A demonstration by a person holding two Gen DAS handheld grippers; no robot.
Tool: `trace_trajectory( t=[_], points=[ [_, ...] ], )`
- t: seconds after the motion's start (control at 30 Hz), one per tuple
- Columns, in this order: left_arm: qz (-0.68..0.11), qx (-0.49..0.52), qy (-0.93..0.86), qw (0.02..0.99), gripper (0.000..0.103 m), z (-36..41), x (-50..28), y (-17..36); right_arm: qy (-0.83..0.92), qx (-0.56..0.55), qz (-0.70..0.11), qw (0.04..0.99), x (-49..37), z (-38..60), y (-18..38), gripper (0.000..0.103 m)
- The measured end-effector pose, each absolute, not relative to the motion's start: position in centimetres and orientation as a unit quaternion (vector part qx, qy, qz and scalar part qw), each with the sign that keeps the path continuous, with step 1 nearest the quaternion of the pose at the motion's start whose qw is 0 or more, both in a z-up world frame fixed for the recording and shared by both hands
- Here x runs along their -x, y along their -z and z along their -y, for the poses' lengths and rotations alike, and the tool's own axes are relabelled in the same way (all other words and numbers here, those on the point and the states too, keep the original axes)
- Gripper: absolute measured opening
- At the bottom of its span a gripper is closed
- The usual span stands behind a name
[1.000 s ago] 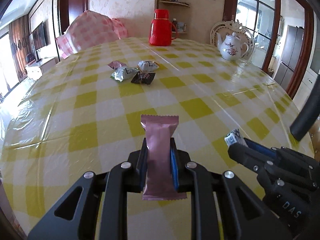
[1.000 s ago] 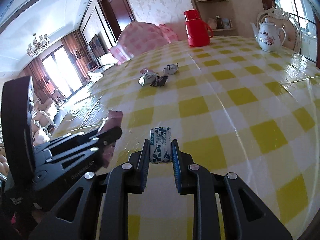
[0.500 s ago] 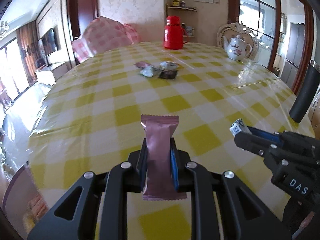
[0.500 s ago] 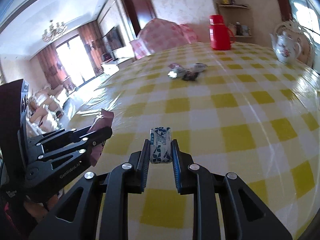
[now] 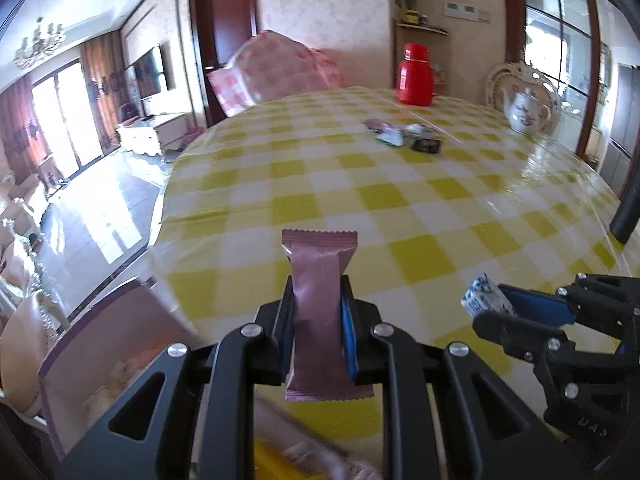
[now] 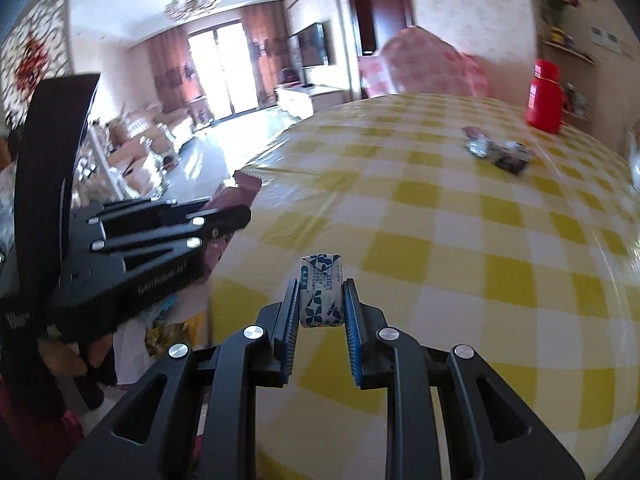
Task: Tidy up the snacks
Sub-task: 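Carry the pink bar and blue-white candy to the purple box and open both tools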
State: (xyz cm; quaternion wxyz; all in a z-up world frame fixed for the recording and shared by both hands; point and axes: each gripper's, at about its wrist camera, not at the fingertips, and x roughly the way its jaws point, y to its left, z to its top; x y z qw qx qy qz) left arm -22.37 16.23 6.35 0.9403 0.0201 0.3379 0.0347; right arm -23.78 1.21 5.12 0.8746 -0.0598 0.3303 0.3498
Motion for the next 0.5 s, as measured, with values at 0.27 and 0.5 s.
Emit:
trace_trajectory(
  t=[0.27,0.5],
  points=[
    [-0.333,0.002,-0.092,0.939,0.020,-22.7,24.7,-7.0,-0.392,0.106,-0.335,0.850,26.2,-6.3,-4.2,0.021],
    [-0.368,-0.013,-0.140,0.919,0.020,-26.6,25.2,-6.4,-0.445,0.162,-0.331,0.816,29.1,-11.6,-3.1,0.021]
  ],
)
